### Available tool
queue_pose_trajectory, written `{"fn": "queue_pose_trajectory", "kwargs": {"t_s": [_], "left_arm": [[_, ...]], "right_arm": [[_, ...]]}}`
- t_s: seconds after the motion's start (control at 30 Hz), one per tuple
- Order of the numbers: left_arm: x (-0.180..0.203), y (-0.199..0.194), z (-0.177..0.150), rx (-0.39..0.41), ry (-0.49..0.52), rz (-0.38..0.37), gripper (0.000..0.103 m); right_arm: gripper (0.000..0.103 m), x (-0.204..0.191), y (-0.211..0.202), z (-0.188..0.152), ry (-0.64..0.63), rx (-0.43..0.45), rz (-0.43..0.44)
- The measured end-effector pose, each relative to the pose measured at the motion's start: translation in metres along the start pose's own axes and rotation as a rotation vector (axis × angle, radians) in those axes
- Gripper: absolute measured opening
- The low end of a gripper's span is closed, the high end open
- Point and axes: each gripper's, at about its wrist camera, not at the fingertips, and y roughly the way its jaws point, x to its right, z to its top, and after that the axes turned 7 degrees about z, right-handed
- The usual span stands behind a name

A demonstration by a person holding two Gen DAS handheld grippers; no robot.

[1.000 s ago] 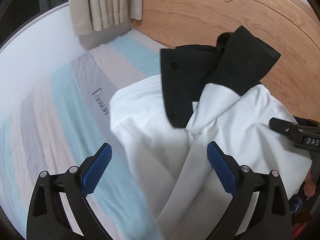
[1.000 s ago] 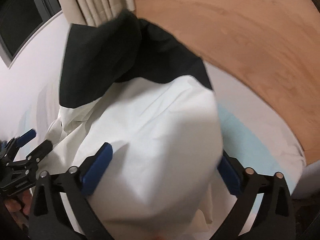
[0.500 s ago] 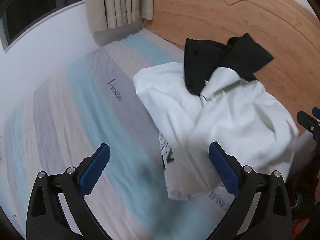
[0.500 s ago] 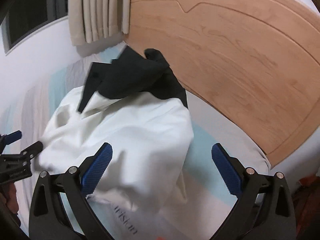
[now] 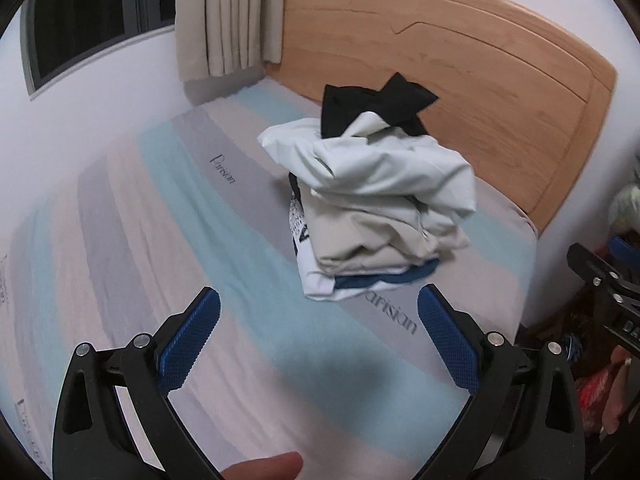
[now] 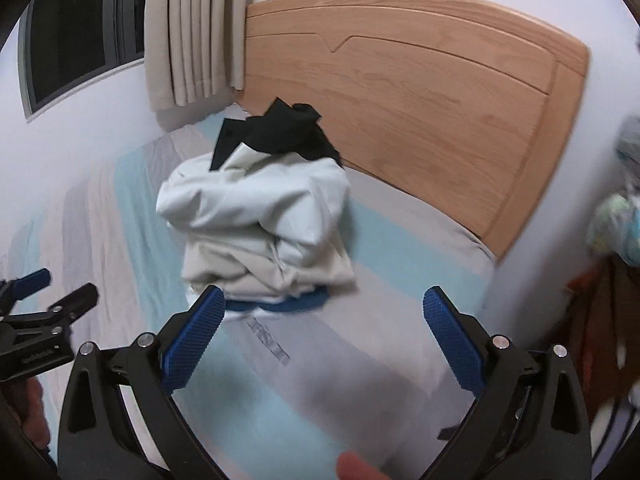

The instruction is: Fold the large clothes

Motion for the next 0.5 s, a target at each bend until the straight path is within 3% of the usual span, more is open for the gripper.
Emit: {"fn": "queue_pose_trajectory", "kwargs": {"t_s": [0.27, 0.5], "left_arm": [[0.025, -0.007, -0.047, 0.015, 0.042, 0.054, 0.097], [0.042, -0.013, -0.060, 0.057, 0.055, 0.094, 0.097]], "right_arm": [[0.096, 0.007, -0.015, -0.045, -0.005, 0.011, 0.047], [0.096, 0.009, -0.015, -0.060, -0.055, 0.023, 0.084]]}}
